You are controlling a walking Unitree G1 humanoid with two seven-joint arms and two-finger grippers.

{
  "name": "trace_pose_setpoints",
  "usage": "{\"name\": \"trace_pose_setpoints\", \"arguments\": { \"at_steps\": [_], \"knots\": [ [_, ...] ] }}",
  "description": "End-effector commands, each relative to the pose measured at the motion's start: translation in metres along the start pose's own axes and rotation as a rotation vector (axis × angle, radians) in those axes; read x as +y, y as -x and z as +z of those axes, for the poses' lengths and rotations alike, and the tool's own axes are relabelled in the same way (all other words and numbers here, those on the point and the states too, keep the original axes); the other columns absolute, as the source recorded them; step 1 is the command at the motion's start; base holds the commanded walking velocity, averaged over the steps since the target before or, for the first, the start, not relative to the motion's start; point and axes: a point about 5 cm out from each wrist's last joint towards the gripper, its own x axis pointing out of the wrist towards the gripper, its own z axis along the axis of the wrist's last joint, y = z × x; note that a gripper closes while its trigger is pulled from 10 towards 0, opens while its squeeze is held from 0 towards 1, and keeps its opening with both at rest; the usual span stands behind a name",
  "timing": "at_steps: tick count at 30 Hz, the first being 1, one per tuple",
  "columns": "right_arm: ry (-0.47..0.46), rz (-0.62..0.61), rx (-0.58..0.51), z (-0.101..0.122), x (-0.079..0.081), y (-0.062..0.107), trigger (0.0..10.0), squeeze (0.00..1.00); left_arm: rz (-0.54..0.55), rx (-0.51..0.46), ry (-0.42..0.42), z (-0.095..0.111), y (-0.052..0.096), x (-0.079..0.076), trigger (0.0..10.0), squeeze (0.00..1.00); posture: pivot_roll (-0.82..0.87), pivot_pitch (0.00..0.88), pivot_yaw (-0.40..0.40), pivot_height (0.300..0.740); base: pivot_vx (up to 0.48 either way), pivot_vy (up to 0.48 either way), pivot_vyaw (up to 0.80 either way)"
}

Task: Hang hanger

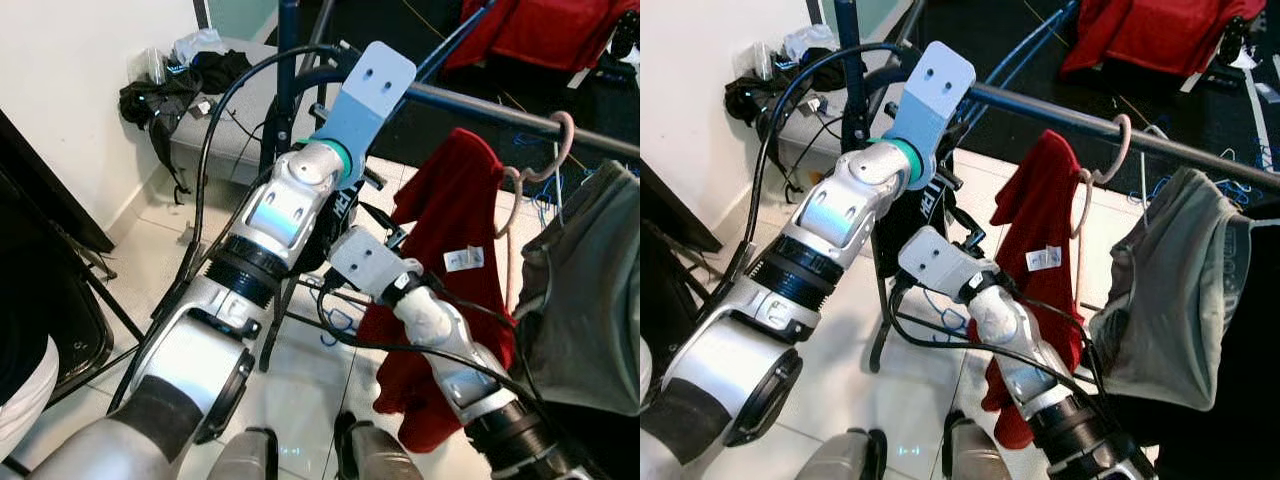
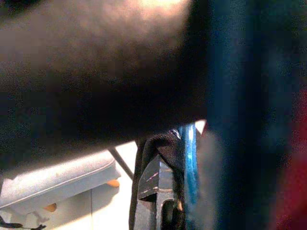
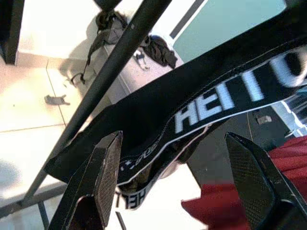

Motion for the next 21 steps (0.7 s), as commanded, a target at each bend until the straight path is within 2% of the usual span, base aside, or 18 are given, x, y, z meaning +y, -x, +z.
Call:
{"name": "trace_pose_setpoints", "arguments": {
  "at_steps": [1,4,5,6,8,9,11,21],
  "knots": [
    [-0.001,0.026,0.035,-0.006,0.006,0.000,10.0,0.00,-0.012,0.068,0.021,-0.015,-0.002,-0.004,10.0,0.00,0.00,0.139,0.057,0.740,0.000,0.000,0.00],
    [-0.050,0.053,0.030,-0.005,0.010,-0.001,10.0,0.00,-0.013,0.053,0.025,-0.012,-0.002,-0.003,10.0,0.00,0.00,0.138,0.055,0.740,0.000,0.000,0.00],
    [-0.169,0.070,0.026,-0.001,0.014,-0.005,10.0,0.00,-0.014,0.040,0.025,-0.009,-0.003,-0.002,10.0,0.00,0.01,0.138,0.053,0.740,0.000,0.000,0.00],
    [-0.169,0.070,0.026,-0.001,0.014,-0.005,10.0,0.00,-0.014,0.040,0.025,-0.009,-0.003,-0.002,10.0,0.00,0.01,0.138,0.053,0.740,0.000,0.000,0.00],
    [-0.346,0.128,0.049,0.003,0.023,-0.013,10.0,0.00,-0.019,0.020,0.026,-0.005,-0.003,-0.002,10.0,0.00,0.01,0.139,0.049,0.740,0.000,0.000,0.00],
    [-0.346,0.128,0.049,0.003,0.023,-0.013,10.0,0.00,-0.019,0.020,0.026,-0.005,-0.003,-0.002,10.0,0.00,0.01,0.139,0.049,0.740,0.000,0.000,0.00],
    [-0.406,0.140,0.076,0.003,0.026,-0.020,10.0,0.00,-0.025,0.006,0.028,-0.002,-0.003,-0.003,10.0,0.00,0.01,0.139,0.046,0.740,0.000,0.000,0.00],
    [-0.376,0.061,0.104,-0.005,0.018,-0.039,10.0,0.00,-0.045,-0.030,0.038,0.006,-0.001,-0.005,10.0,0.00,0.02,0.141,0.043,0.740,0.000,0.000,0.00]
  ]
}}
